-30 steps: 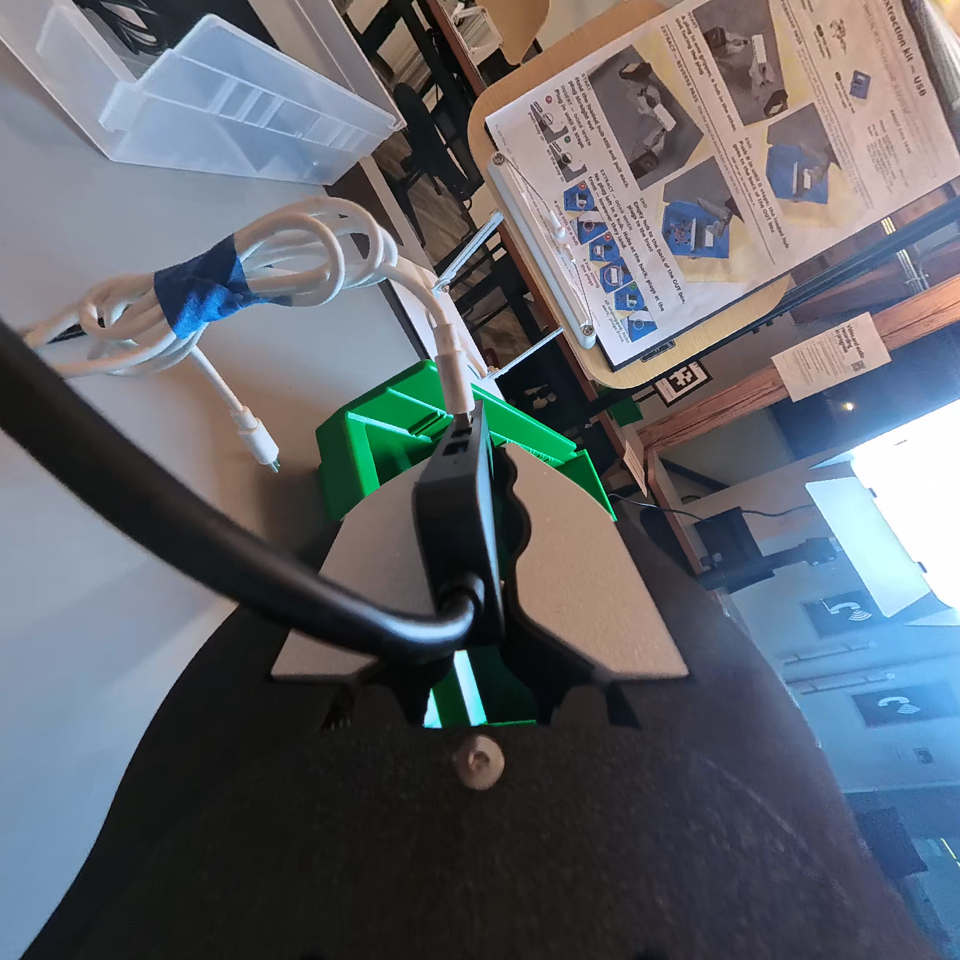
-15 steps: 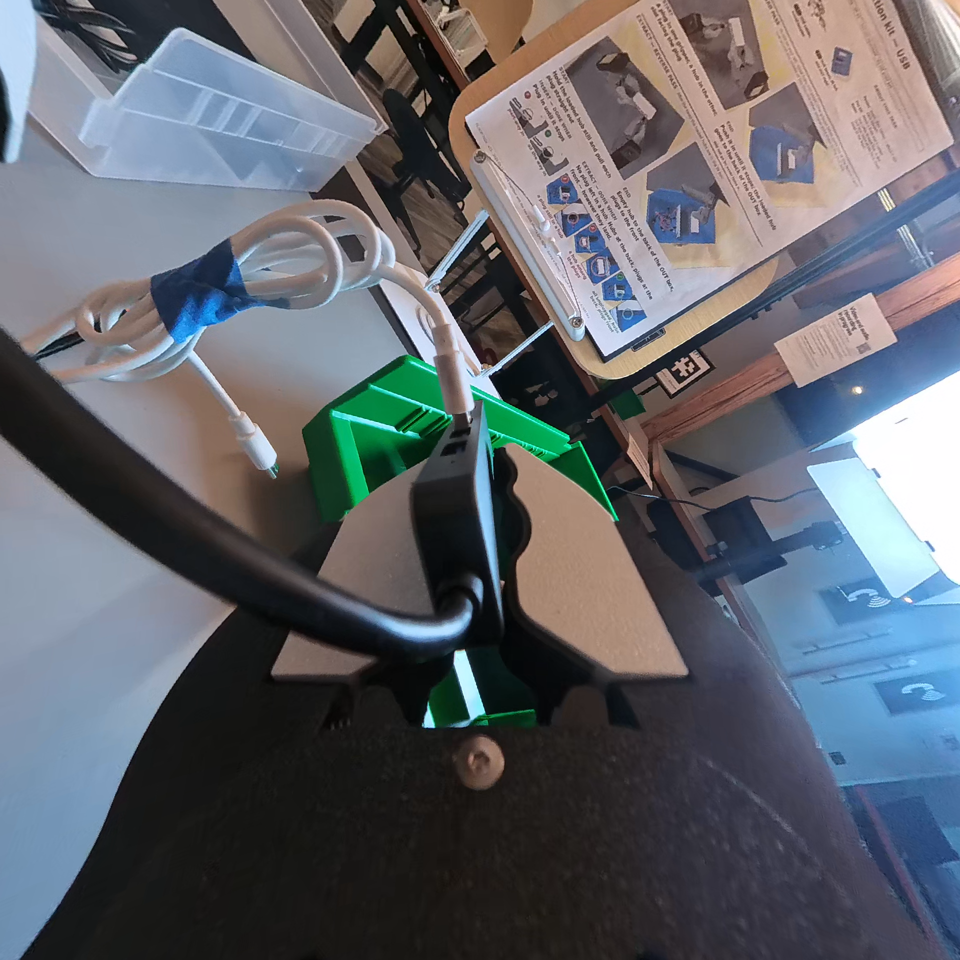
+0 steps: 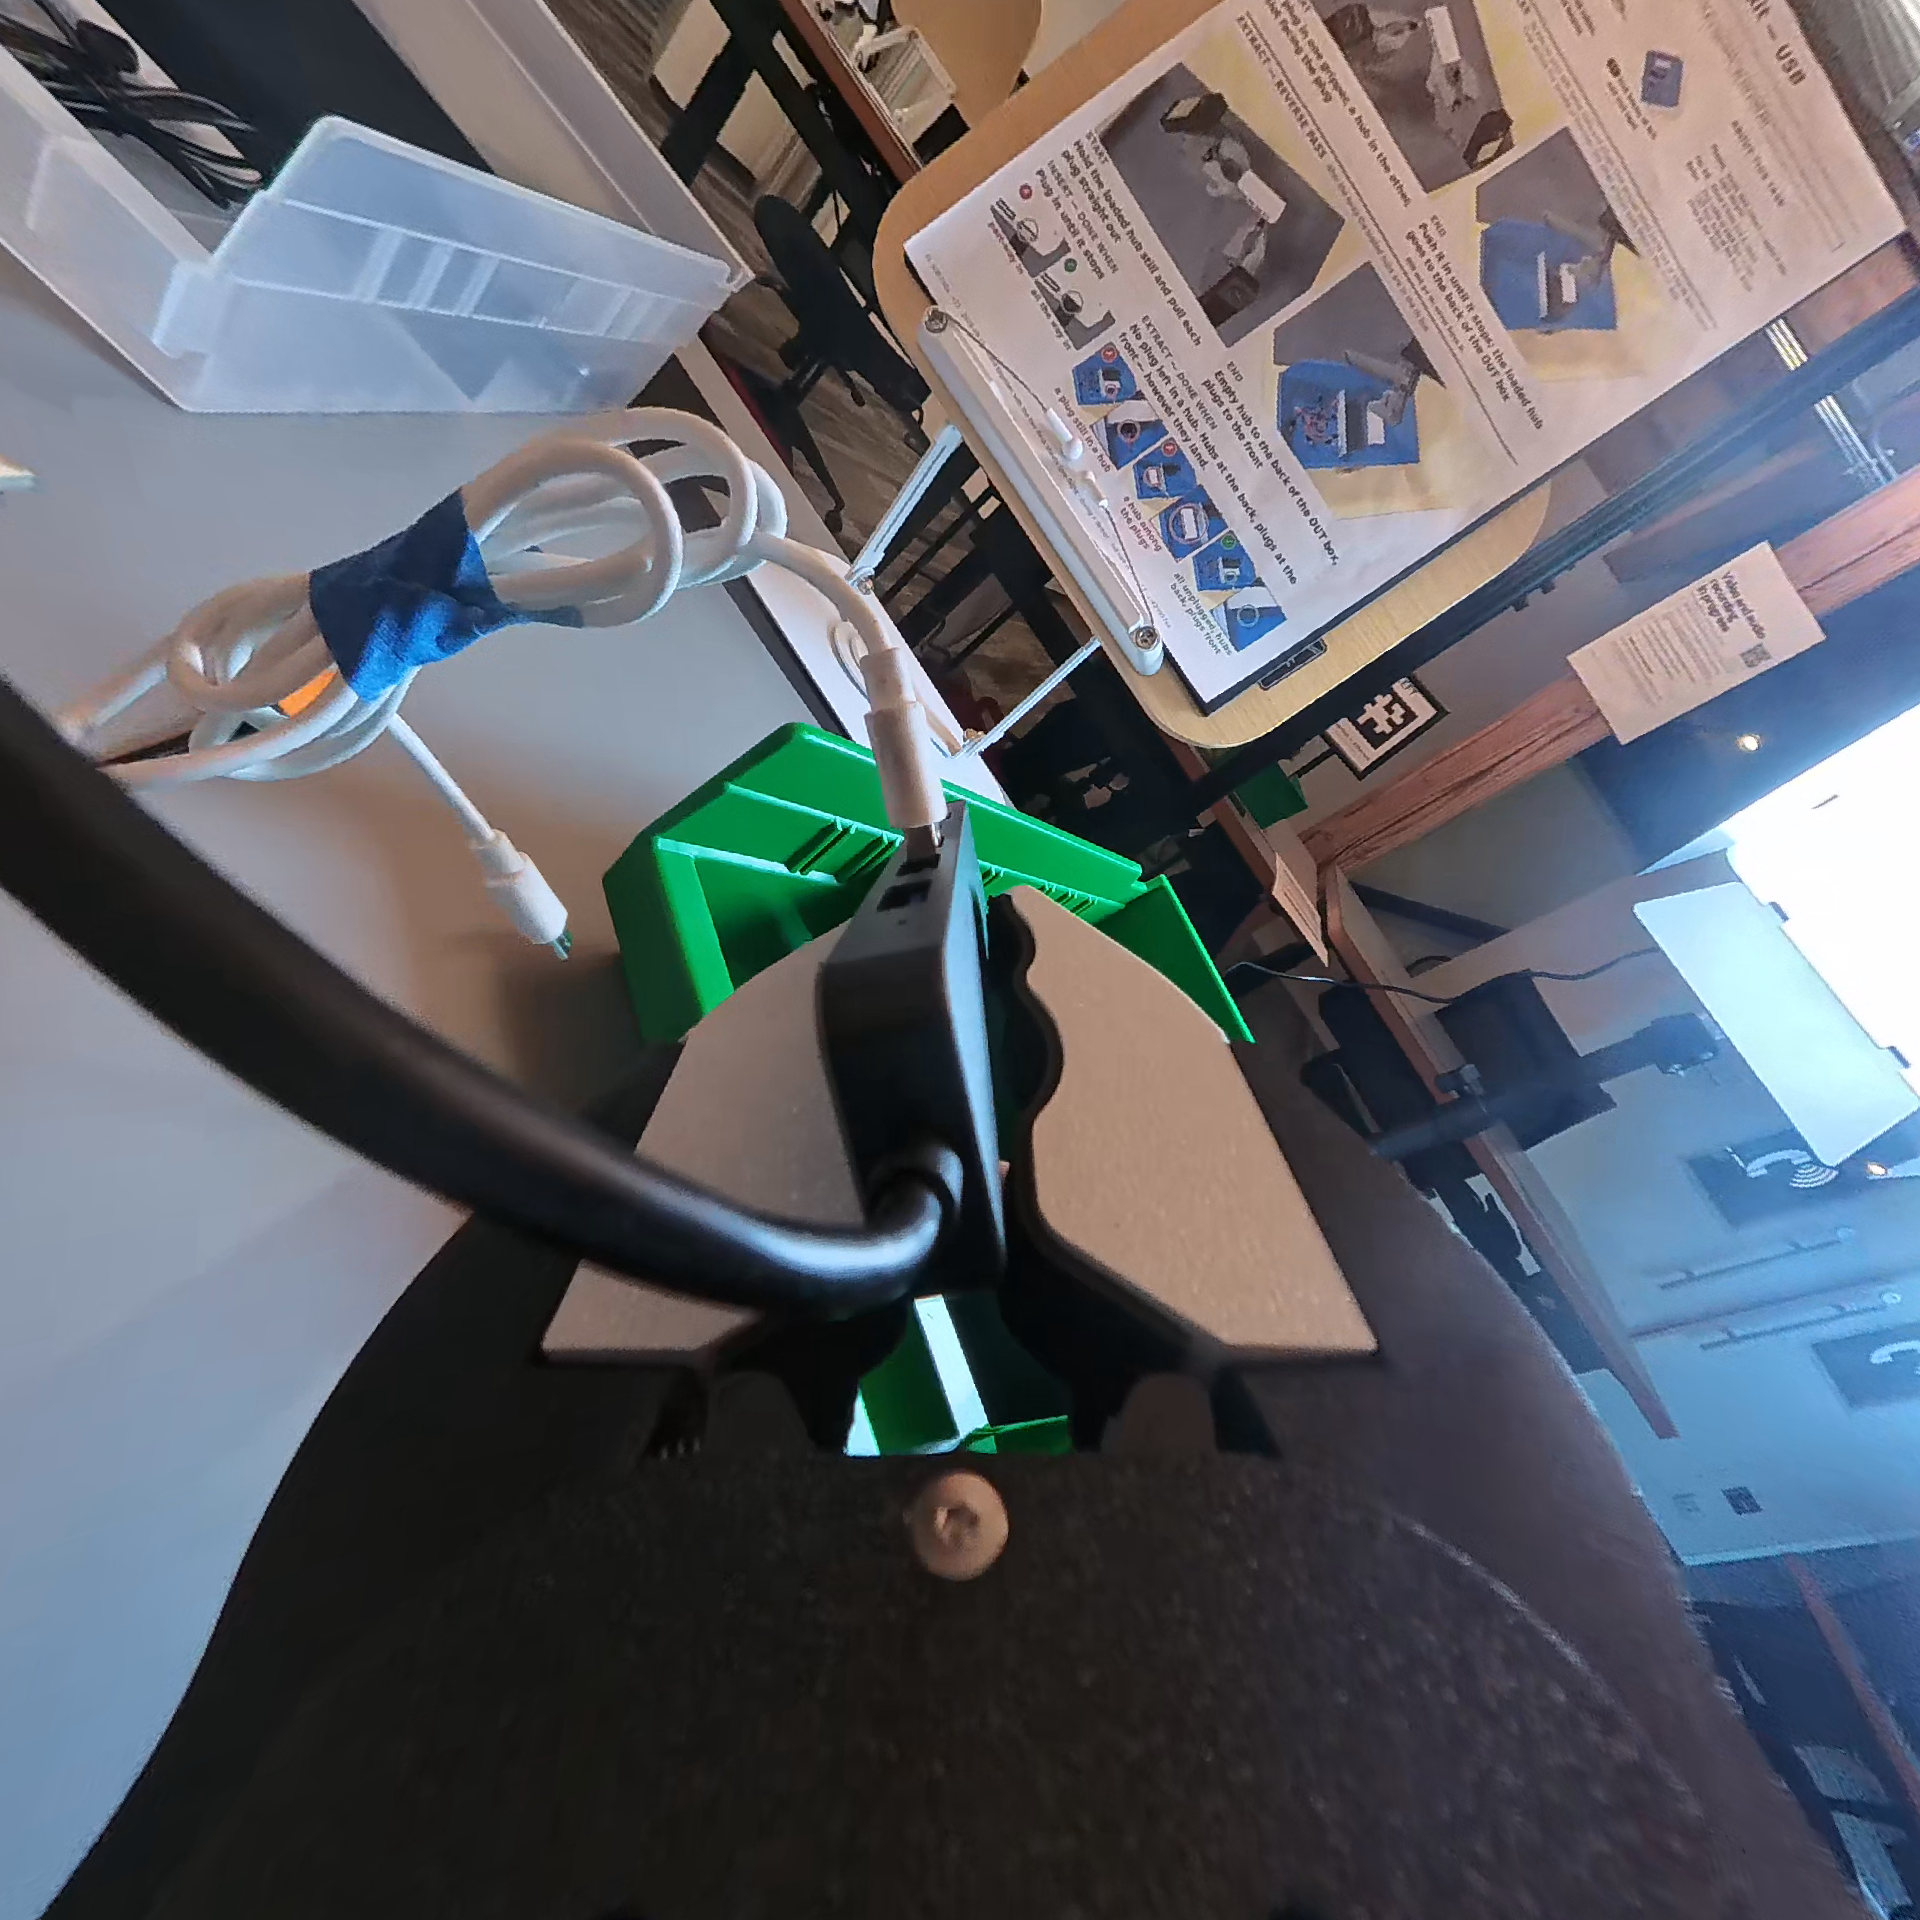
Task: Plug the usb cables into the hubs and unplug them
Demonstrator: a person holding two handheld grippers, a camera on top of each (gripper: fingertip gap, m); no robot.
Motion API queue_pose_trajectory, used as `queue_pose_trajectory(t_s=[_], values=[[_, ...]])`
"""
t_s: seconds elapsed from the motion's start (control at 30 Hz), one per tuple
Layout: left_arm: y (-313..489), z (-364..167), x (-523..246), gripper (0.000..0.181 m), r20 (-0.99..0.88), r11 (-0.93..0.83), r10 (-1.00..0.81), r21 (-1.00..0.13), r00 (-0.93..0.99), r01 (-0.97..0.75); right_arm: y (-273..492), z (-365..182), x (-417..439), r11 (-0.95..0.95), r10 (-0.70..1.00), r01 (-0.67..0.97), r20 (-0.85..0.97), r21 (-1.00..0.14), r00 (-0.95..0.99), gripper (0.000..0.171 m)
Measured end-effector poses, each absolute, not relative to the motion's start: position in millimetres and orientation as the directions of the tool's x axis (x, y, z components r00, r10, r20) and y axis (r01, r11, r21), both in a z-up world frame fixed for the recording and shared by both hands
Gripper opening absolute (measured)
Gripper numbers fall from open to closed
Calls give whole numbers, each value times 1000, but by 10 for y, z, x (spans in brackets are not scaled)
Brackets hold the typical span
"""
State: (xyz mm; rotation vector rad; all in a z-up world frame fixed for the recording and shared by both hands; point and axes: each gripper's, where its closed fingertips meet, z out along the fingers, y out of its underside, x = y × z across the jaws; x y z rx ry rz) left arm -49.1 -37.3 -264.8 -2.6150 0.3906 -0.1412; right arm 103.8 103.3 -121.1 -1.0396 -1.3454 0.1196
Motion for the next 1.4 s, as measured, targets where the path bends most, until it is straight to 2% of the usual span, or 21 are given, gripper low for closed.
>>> queue_pose_trajectory(t_s=[0.03,0.13,0.2,0.27,0.33,0.37,0.4,0.57,0.77,0.97,1.07,1.17,1.27,1.4], values=[[-352,-2653,-474,33,1,-829,-333,-477,943,-292,1036,-1214,1039,574,613,478,736,-665,288,14],[-311,-2653,-399,31,-1,-801,-425,-465,905,-377,1042,-1230,1037,574,612,480,737,-664,287,14],[-308,-2645,-349,31,-44,-715,-572,-463,819,-524,1041,-1252,1026,575,615,480,736,-663,281,14],[-353,-2634,-306,31,-110,-549,-748,-451,654,-704,1032,-1287,1008,579,618,482,739,-658,268,14],[-486,-2610,-261,31,-203,-252,-909,-425,363,-869,1017,-1322,990,587,616,485,747,-648,252,14],[-557,-2576,-223,31,-233,-124,-941,-440,246,-889,1009,-1337,980,592,614,486,750,-643,245,13],[-591,-2528,-201,31,-236,-80,-949,-466,210,-881,1006,-1350,975,593,612,490,753,-639,242,14],[-697,-2400,-239,31,-290,14,-947,-470,139,-883,1021,-1409,957,589,613,503,755,-633,233,14],[-816,-2196,11,31,-467,181,-881,-484,78,-856,1034,-1431,962,588,612,509,758,-628,228,14],[-726,-2136,55,31,-495,117,-836,-582,236,-805,964,-1421,938,624,598,485,774,-613,208,13],[-609,-2041,14,32,-427,-23,-792,-695,437,-719,889,-1378,920,670,570,449,797,-591,199,14],[-513,-1982,-59,40,-327,-163,-727,-771,603,-615,808,-1341,894,699,573,388,795,-600,199,14],[-472,-2053,-129,45,-223,-322,-667,-774,711,-545,720,-1318,869,711,602,312,775,-630,194,14],[-591,-2318,-14,51,-60,-522,-636,-700,770,-487,670,-1348,833,703,627,284,757,-652,187,14]])
